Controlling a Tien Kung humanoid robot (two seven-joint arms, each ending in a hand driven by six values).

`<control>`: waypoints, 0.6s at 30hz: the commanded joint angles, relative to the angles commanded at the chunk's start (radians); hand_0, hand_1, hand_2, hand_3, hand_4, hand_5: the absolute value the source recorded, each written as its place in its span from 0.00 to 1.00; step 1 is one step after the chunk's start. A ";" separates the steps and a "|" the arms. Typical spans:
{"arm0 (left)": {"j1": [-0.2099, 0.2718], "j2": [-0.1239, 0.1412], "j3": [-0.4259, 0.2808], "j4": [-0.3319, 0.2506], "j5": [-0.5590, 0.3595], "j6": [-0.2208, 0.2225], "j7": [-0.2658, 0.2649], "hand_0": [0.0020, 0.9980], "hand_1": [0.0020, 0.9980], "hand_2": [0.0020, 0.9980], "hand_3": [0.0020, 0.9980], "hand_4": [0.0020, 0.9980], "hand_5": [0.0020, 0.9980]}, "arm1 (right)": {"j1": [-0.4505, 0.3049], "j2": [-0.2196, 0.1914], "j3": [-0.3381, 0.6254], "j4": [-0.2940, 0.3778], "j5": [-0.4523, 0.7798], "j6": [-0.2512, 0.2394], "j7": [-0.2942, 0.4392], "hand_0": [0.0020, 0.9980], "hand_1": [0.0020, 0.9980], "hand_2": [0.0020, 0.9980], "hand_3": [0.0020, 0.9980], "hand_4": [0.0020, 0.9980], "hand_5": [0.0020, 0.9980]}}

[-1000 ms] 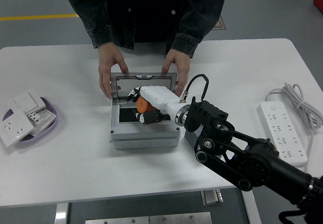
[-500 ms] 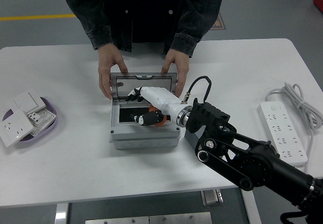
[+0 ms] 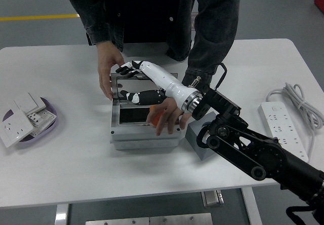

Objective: Pick up the cylinder from the cube,place it in the box,flap close box

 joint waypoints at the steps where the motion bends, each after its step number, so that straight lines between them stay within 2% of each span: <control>1: 0.000 0.000 0.000 0.000 0.000 0.000 0.000 0.64 0.66 0.57 0.63 0.72 0.33 | 0.010 0.000 0.002 -0.012 -0.002 0.002 -0.003 0.80 0.70 0.72 0.72 0.71 0.21; 13: -0.003 0.003 -0.003 0.000 0.006 -0.001 0.001 0.64 0.66 0.57 0.63 0.72 0.33 | 0.108 -0.007 -0.008 -0.165 0.010 0.021 -0.023 0.79 0.70 0.72 0.72 0.72 0.23; 18: -0.003 0.003 -0.004 0.000 0.008 -0.001 0.002 0.64 0.66 0.57 0.63 0.72 0.33 | 0.110 -0.022 -0.028 -0.176 0.016 0.021 -0.032 0.79 0.70 0.72 0.72 0.73 0.23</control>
